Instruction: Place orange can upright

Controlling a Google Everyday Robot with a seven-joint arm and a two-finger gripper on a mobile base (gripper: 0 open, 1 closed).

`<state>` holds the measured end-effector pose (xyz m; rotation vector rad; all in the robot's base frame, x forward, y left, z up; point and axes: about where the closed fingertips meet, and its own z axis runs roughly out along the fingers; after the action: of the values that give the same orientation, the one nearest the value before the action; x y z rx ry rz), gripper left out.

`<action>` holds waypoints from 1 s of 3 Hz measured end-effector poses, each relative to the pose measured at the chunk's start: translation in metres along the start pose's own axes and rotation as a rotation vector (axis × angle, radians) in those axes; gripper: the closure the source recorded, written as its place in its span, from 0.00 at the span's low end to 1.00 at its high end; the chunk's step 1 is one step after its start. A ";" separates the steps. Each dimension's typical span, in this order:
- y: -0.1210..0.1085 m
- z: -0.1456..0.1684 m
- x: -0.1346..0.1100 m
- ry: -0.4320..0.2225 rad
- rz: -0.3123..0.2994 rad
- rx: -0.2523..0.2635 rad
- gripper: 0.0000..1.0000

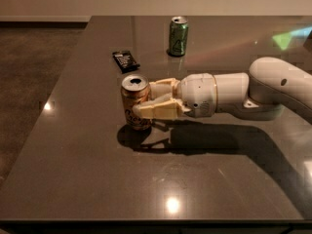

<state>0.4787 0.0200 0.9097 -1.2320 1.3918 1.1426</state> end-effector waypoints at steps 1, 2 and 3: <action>-0.004 0.002 0.008 -0.009 0.002 -0.003 0.82; -0.006 0.003 0.012 -0.012 0.000 -0.007 0.59; -0.008 0.002 0.015 -0.015 0.000 -0.006 0.36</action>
Offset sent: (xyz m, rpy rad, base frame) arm 0.0100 -0.0043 -0.0214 0.0158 0.0031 0.0022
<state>0.4853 0.0190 0.8942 -1.2255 1.3784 1.1543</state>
